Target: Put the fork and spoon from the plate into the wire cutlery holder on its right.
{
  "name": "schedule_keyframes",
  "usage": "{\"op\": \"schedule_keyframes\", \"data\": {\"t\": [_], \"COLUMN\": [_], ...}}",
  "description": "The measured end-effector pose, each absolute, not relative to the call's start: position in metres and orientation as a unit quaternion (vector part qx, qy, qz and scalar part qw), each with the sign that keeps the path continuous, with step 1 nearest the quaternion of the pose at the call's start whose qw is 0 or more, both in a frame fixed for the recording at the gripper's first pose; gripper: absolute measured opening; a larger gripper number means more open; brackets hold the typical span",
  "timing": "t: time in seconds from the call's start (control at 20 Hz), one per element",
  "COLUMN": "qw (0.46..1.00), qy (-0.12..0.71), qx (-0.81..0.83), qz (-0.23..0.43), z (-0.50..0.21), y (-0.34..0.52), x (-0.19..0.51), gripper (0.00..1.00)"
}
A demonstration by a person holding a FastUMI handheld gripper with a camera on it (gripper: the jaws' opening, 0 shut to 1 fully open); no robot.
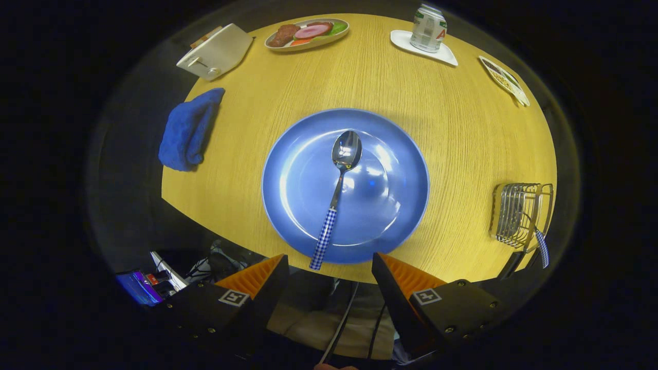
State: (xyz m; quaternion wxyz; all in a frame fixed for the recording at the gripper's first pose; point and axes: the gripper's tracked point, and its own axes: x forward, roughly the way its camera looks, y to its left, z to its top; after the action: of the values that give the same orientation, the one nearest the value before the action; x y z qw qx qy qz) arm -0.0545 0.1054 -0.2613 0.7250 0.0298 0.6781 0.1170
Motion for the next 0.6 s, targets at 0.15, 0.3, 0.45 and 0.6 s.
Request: {"op": "schedule_keyframes", "data": {"t": [0.15, 0.3, 0.45, 0.6], "qw": [0.719, 0.713, 0.715, 0.699], "qy": [0.684, 0.69, 0.691, 0.707], "qx": [0.037, 0.039, 0.028, 0.032], "qz": [0.114, 0.115, 0.103, 0.105], "z": [-0.271, -0.28, -0.29, -0.297], "y": [0.114, 0.123, 0.122, 0.125], "x": [-0.054, -0.054, -0.052, -0.058], "gripper": [0.99, 0.97, 0.78, 0.58]}}
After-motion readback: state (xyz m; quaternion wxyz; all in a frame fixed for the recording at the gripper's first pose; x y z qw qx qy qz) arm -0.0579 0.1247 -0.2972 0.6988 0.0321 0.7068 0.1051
